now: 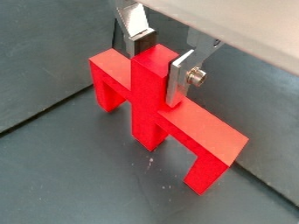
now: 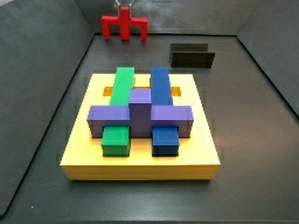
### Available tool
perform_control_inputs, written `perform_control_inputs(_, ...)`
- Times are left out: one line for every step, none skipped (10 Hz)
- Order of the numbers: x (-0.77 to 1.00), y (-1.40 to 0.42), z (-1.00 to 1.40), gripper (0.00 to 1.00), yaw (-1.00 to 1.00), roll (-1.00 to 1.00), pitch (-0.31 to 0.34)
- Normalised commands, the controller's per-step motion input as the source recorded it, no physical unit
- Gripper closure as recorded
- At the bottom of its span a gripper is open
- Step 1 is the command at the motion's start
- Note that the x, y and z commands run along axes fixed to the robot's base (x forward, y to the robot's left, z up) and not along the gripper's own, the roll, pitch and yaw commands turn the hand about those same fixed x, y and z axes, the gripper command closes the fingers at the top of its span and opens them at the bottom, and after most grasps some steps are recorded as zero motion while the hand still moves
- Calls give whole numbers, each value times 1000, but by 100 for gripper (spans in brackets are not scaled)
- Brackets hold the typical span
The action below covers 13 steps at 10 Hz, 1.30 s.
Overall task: Pick up the red object. Move up. Move to above the board. Insert the red object.
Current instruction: Pick up the red object, then move up, then move to above the board.
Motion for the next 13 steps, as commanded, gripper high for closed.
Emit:
perform_control_inputs(0, 0, 0, 100, 0, 0, 0)
perform_control_inputs(0, 0, 0, 100, 0, 0, 0)
perform_control_inputs(0, 0, 0, 100, 0, 0, 0)
perform_control_inputs(0, 0, 0, 100, 0, 0, 0)
perform_control_inputs(0, 0, 0, 100, 0, 0, 0)
perform_control_inputs(0, 0, 833, 100, 0, 0, 0)
perform_control_inputs(-72, 0, 788, 100, 25, -17, 46)
perform_control_inputs(-107, -3, 611, 100, 19, 8, 78)
perform_control_inputs(-54, -14, 331, 100, 18, 58, 66)
perform_control_inputs(0, 0, 1400, 100, 0, 0, 0)
perform_control_inputs(-14, -3, 1400, 100, -5, -45, 4)
perform_control_inputs(-61, -13, 1400, 100, -5, -24, 22)
perform_control_inputs(-6, -10, 1400, 100, 1, 6, 4)
